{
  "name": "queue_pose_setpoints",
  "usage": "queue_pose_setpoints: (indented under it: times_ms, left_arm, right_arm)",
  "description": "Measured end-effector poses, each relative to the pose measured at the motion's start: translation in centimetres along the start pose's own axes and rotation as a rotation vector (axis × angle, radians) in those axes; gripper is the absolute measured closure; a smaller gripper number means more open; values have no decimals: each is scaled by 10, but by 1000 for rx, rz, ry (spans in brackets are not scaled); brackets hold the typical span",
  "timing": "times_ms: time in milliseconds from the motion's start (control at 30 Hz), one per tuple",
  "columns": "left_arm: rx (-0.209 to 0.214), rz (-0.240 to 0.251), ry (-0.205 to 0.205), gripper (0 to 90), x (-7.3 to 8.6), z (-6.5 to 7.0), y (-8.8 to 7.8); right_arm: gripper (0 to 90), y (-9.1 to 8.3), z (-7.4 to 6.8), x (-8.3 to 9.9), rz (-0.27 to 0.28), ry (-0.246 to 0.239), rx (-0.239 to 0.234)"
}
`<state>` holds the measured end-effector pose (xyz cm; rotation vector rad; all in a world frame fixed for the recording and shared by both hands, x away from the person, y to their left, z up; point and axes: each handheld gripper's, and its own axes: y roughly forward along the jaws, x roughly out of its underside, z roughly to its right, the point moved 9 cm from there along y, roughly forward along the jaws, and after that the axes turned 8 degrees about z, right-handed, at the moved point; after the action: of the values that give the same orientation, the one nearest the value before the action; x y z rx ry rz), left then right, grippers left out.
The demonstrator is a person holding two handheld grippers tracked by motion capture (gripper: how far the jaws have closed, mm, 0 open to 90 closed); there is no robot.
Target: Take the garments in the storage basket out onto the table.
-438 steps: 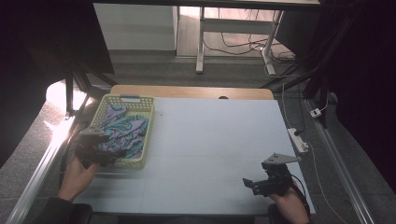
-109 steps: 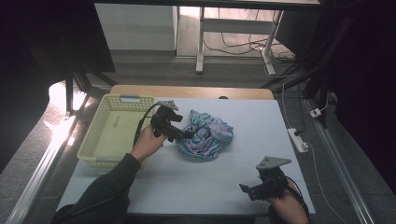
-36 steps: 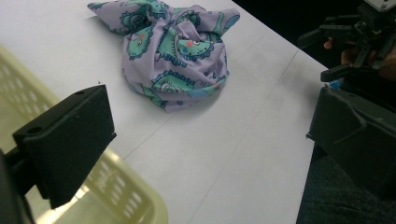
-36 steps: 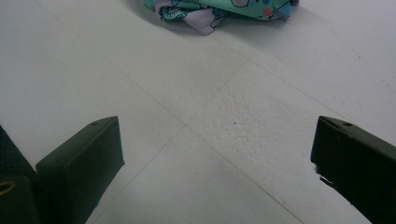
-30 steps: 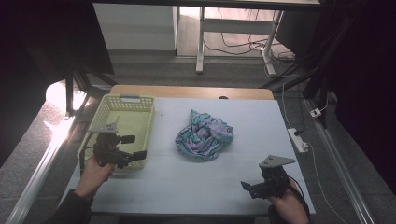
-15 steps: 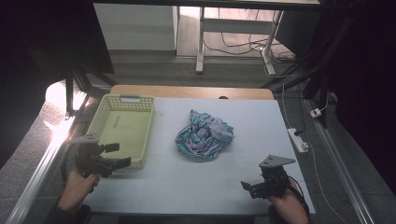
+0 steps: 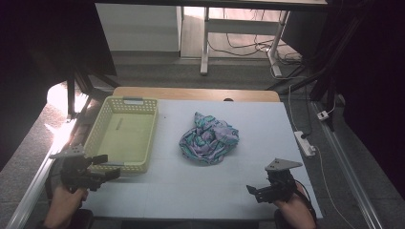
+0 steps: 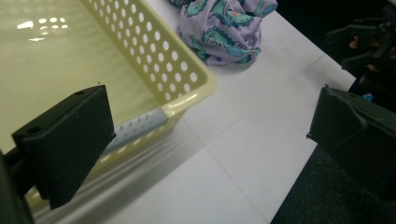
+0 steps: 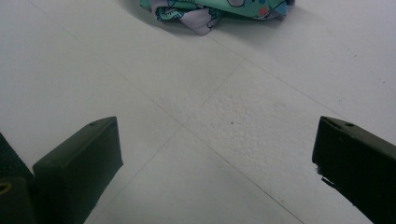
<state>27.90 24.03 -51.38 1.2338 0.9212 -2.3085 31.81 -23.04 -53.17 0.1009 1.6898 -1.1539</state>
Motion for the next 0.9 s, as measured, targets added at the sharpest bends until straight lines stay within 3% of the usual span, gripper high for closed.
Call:
queue_pose_setpoints:
  times_ms: [500,800,900]
  left_arm:
    - [-100,-19,-8,0,22,-11,-26]
    - [-194,-87,11,0,39,-17,-38]
    - [-203,-89,10,0,42,-17,-42]
  right_arm:
    - [15,0,0,0,1,4,3]
    - [15,0,0,0,1,5,5]
    - [15,0,0,-1,1,6,4]
